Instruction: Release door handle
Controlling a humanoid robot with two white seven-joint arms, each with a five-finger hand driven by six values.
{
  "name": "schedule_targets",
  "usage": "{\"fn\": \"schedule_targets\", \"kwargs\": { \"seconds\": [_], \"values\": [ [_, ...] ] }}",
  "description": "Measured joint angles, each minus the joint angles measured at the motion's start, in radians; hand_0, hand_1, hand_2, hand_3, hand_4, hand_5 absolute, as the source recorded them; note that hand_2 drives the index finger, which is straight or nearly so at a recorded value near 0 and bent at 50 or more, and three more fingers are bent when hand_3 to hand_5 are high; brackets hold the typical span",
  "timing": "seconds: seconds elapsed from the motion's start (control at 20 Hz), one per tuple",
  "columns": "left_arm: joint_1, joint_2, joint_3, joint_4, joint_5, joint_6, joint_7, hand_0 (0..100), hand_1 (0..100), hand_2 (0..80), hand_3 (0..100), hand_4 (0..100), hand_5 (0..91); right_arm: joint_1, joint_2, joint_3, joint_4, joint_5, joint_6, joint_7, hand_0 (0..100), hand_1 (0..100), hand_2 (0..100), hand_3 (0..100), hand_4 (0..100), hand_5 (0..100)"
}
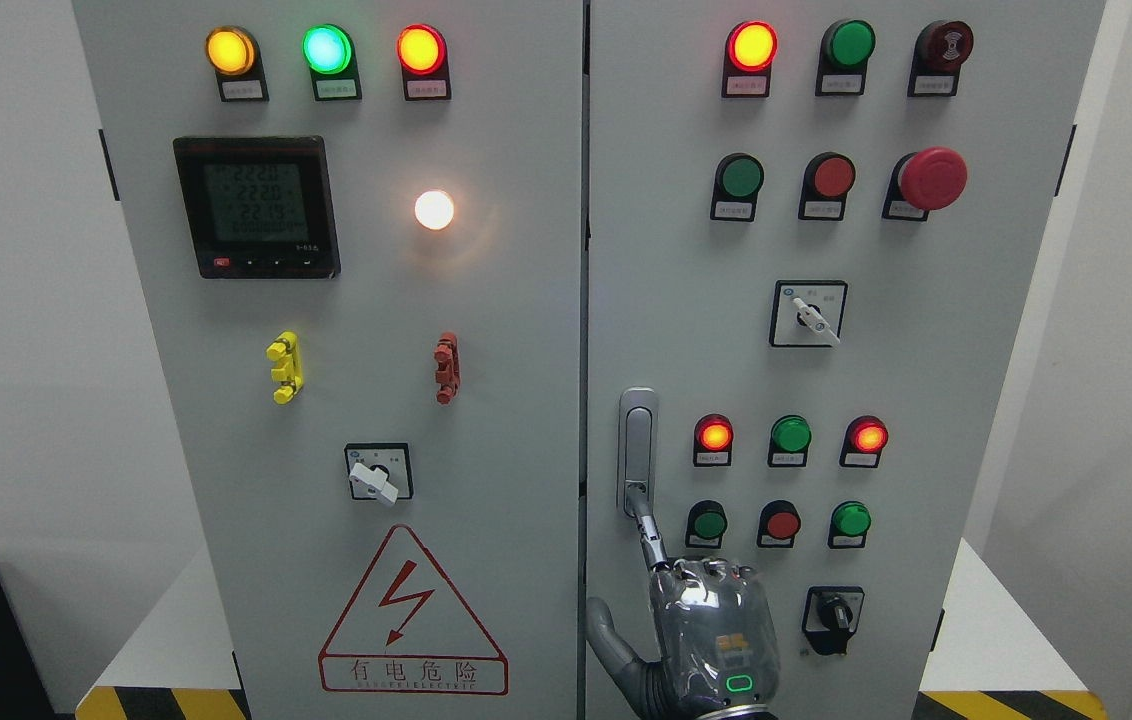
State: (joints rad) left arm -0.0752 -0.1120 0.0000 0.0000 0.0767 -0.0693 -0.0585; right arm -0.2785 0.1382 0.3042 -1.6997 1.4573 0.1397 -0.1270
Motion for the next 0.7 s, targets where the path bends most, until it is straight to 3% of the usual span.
{"fn": "schedule_targets", "kwargs": {
  "seconds": [0.7],
  "values": [
    [0.000, 0.000, 0.000, 0.000, 0.000, 0.000, 0.000, 0, 0, 2.2, 9, 1, 0.0, 0.020, 0.000, -0.004, -0.006, -0.001, 0.000, 0.002, 42, 28, 2, 100, 98, 95]
  ]
}}
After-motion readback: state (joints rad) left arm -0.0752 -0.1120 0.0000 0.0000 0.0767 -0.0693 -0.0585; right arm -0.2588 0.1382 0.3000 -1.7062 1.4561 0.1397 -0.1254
